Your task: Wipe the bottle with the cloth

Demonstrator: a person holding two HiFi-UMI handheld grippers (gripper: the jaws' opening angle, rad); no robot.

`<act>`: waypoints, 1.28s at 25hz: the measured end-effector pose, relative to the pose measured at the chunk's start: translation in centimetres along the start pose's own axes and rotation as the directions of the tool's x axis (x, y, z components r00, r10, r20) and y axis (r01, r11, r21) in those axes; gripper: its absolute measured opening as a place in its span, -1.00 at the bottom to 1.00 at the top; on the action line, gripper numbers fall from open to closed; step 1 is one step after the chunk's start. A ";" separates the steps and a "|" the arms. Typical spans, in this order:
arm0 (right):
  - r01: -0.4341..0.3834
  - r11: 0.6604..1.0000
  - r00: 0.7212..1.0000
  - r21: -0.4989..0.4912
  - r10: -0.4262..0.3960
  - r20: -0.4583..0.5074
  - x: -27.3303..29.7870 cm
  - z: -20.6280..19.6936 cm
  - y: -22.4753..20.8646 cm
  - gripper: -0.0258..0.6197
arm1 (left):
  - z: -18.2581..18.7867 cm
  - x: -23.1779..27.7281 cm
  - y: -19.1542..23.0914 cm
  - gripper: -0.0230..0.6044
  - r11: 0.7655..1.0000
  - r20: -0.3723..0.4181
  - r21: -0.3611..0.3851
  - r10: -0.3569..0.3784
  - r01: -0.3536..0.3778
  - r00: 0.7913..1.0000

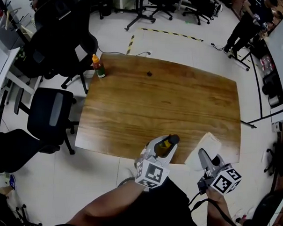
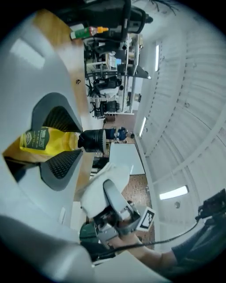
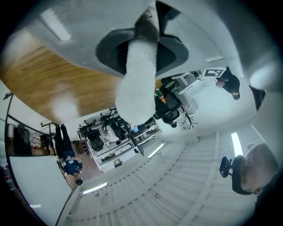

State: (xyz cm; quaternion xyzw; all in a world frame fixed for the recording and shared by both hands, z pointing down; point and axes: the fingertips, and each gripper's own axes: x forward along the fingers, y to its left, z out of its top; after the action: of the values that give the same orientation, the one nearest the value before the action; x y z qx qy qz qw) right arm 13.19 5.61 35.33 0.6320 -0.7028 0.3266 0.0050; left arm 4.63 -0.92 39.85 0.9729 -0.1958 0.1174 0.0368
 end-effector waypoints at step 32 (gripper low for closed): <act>-0.152 0.981 0.983 0.123 0.137 0.120 1.2 -6.1 7.4 -0.69 | 0.4 -1.7 2.7 -0.11 0.709 -0.243 0.209 -0.630 0.674 0.738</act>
State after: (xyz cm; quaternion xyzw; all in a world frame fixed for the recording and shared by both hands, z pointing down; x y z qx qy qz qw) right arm 3.86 7.34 37.30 0.5953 -0.7231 0.3360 -0.0994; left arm 2.12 -2.79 39.08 0.9616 0.1836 0.1981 -0.0488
